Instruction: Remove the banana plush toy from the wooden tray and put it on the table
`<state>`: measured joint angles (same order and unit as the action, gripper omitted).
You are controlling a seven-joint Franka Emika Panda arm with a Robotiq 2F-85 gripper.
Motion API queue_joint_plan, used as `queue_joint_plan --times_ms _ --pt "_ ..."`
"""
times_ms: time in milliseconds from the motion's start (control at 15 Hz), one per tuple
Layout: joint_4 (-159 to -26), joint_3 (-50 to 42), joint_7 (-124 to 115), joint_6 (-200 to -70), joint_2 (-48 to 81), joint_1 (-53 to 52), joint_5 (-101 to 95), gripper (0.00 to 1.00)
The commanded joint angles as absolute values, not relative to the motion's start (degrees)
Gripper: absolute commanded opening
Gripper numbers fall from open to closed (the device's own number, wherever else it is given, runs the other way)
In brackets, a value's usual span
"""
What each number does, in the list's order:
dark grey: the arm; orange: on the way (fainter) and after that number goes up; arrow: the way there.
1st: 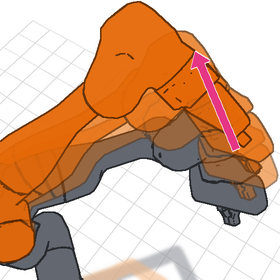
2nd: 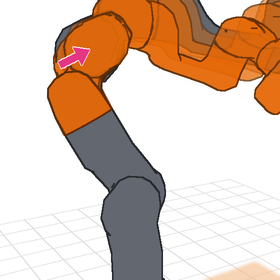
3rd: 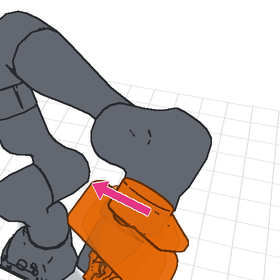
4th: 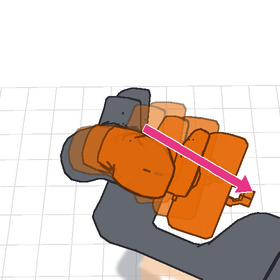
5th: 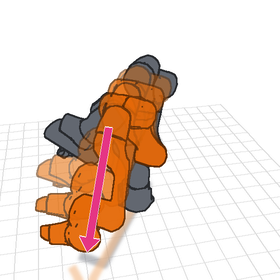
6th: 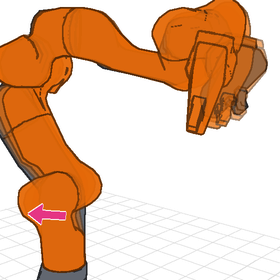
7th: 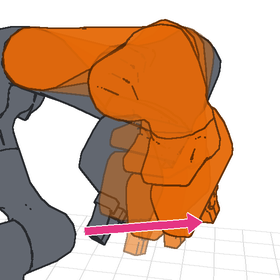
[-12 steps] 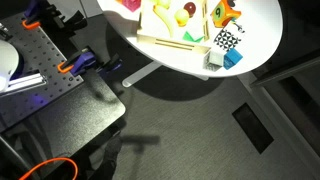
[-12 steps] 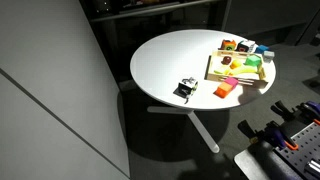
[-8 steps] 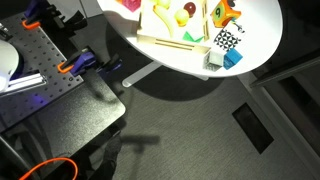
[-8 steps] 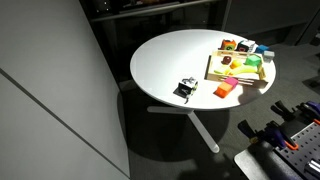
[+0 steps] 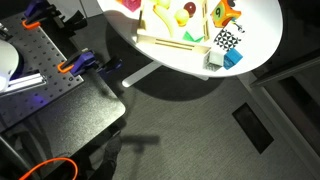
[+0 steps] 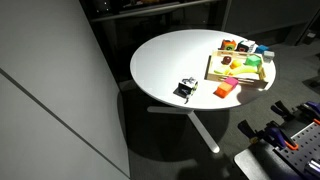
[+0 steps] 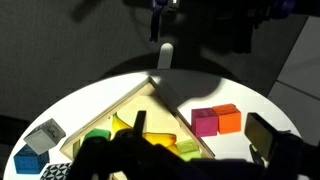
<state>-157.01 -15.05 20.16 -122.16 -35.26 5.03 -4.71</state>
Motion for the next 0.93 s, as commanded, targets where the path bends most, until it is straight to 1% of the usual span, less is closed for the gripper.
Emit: queue_joint_plan --times_ms 0,333,867 --pt "-153.70 -15.13 20.28 -126.03 -29.60 4.88 -2.95 1.00" --pt "-149.79 -14.39 19.49 -130.79 -21.76 5.06 -2.36 1.00" --pt "-139.87 -13.10 18.13 -133.18 -8.70 5.62 -2.31 1.00"
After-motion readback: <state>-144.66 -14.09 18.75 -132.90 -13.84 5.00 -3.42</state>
